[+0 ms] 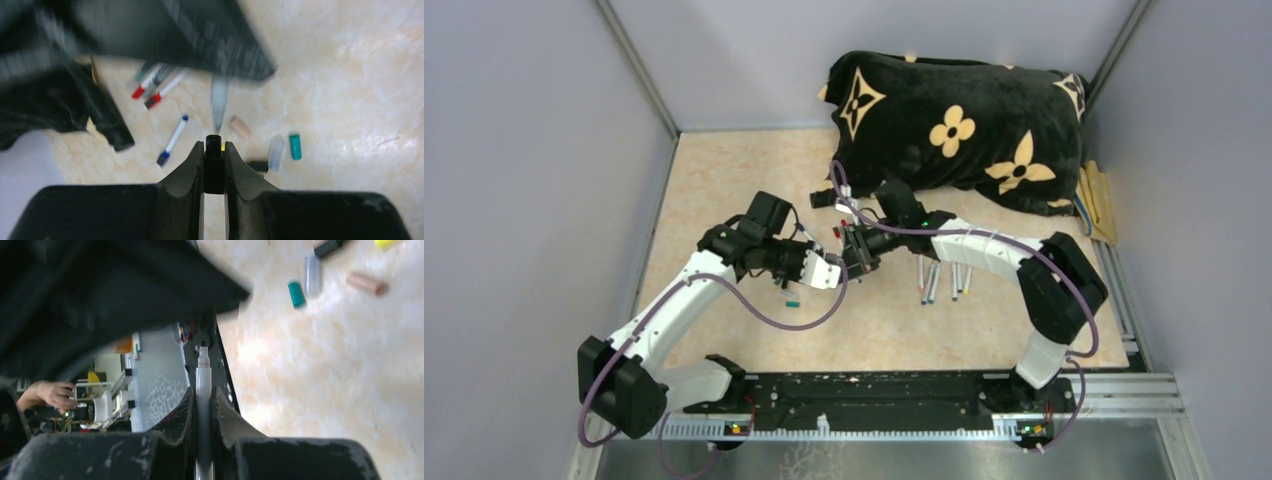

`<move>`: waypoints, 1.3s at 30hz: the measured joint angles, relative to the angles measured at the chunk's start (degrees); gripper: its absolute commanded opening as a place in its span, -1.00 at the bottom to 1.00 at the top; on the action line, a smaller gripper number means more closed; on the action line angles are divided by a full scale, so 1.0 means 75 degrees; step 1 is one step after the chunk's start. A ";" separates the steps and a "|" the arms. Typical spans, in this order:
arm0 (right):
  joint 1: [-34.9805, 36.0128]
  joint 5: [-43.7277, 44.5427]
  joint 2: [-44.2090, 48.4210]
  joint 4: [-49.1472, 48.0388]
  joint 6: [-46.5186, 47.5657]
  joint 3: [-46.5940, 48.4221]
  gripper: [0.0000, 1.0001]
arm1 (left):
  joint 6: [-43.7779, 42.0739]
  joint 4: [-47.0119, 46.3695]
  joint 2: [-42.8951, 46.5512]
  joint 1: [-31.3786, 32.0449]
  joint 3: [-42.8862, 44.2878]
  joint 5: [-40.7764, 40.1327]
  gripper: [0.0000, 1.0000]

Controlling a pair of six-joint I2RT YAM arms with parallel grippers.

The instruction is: Open the pen caps

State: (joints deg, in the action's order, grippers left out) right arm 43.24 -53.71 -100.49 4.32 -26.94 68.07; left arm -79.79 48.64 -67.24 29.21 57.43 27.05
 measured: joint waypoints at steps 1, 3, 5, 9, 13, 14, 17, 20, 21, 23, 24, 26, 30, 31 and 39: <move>-0.0041 0.0055 0.0149 0.0163 0.0058 -0.0143 -1.00 | 0.0009 -0.0015 -0.0047 -0.0003 -0.0012 -0.0184 -1.00; -0.0184 0.0143 0.0525 0.0522 0.0192 -0.0574 -1.00 | 0.0003 -0.0044 -0.0152 -0.0268 -0.0050 -0.0586 -1.00; -0.0321 0.0277 0.0857 0.0941 0.0338 -0.0930 -1.00 | -0.0006 -0.0125 -0.0332 -0.0603 -0.0055 -0.0883 -1.00; -0.0539 0.0592 0.1320 0.1530 0.0577 -0.1343 -1.00 | -0.0029 -0.0245 -0.0673 -0.1195 -0.0055 -0.1017 -1.00; -0.0752 0.1431 0.1754 0.1947 0.0656 -0.1536 -1.00 | 0.0152 -0.0329 -0.0988 -0.1594 -0.0055 -0.0941 -1.00; -0.0874 0.1883 0.1932 0.2014 0.0629 -0.1603 -1.00 | 0.0265 -0.0347 -0.1043 -0.1626 -0.0055 -0.0868 -0.99; -0.1338 0.3238 0.2477 0.2057 0.0449 -0.1856 -1.00 | 0.0653 -0.0510 -0.1195 -0.1629 -0.0085 -0.0638 -0.97; -0.1842 0.4503 0.2967 0.2066 0.0274 -0.2197 -1.00 | 0.1163 -0.0825 -0.1422 -0.1673 -0.0268 -0.0455 -0.92; -0.1990 0.4937 0.3077 0.2081 0.0213 -0.2294 -1.00 | 0.1309 -0.0903 -0.1524 -0.1716 -0.0329 -0.0402 -0.91; -0.2197 0.5741 0.3194 0.2092 0.0143 -0.2442 -1.00 | 0.1571 -0.1020 -0.1784 -0.1900 -0.0402 -0.0277 -0.94; -0.2244 0.6140 0.3214 0.2090 0.0117 -0.2518 -1.00 | 0.1714 -0.1087 -0.1950 -0.2025 -0.0405 -0.0251 -0.97; -0.2285 0.6761 0.3217 0.2092 0.0096 -0.2649 -1.00 | 0.1935 -0.1241 -0.2194 -0.2194 -0.0405 -0.0248 -1.00; -0.2381 0.7597 0.3118 0.2037 0.0015 -0.2891 -1.00 | 0.2337 -0.1597 -0.2477 -0.2366 -0.0405 -0.0256 -1.00; -0.2404 0.7726 0.3054 0.2014 0.0003 -0.2906 -1.00 | 0.2428 -0.1699 -0.2509 -0.2375 -0.0405 -0.0259 -1.00; -0.2515 0.8329 0.2640 0.1781 -0.0041 -0.3031 -0.81 | 0.2745 -0.2092 -0.2818 -0.2460 -0.0408 -0.0312 -0.70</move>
State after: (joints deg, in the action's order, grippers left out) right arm 24.38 8.75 -80.68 17.67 -27.24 45.34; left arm -59.20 32.95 -88.38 10.76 54.37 24.71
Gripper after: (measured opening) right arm 0.069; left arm 0.191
